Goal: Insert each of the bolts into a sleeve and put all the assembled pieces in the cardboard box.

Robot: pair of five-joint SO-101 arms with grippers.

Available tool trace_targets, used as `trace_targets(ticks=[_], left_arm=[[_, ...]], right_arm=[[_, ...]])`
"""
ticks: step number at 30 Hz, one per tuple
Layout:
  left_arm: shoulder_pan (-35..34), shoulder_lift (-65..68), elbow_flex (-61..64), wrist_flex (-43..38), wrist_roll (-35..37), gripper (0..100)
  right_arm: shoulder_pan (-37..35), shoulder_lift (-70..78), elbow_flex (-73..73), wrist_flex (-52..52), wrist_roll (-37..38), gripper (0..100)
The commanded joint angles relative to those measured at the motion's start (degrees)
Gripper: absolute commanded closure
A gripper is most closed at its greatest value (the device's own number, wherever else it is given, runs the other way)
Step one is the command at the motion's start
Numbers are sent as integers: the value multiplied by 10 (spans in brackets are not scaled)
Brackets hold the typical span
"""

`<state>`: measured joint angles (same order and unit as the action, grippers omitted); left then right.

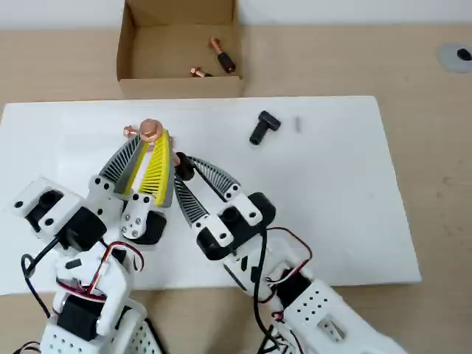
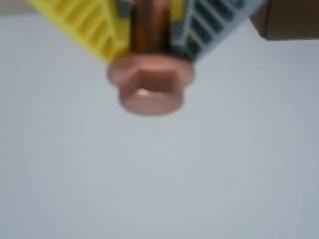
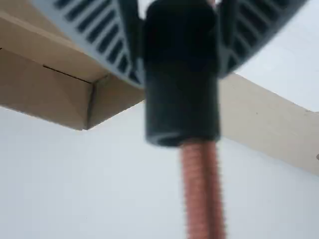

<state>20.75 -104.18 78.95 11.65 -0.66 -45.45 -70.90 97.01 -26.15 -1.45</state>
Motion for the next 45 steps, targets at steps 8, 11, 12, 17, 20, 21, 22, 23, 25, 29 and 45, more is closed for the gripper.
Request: trace_targets(ticks=[8,11,12,17,20,21,22,23,25,29,45], left_arm=[[5,0,-16,-10,-5,994],[4,0,-11,-26,-3,994],[4,0,-10,-38,-3,994],[6,0,12,-71,-3,994],[7,0,27,-76,-3,994],[7,0,28,-73,-3,994],[7,0,29,-71,-3,994],[7,0,32,-71,-3,994],[7,0,33,-71,-3,994],[4,0,34,-70,-3,994],[8,0,76,-11,-4,994]], right_arm=[[-6,-12,-17,-2,-1,988],[-6,-12,-17,-2,-1,988],[-6,-12,-16,-2,-1,988],[-6,-12,-15,-2,-1,988],[-6,-12,-16,-2,-1,988],[-6,-12,-16,-2,-1,988],[-6,-12,-16,-2,-1,988],[-6,-12,-16,-2,-1,988],[-6,-12,-16,-2,-1,988],[-6,-12,-17,-2,0,988],[29,-12,-18,-2,-2,989]])
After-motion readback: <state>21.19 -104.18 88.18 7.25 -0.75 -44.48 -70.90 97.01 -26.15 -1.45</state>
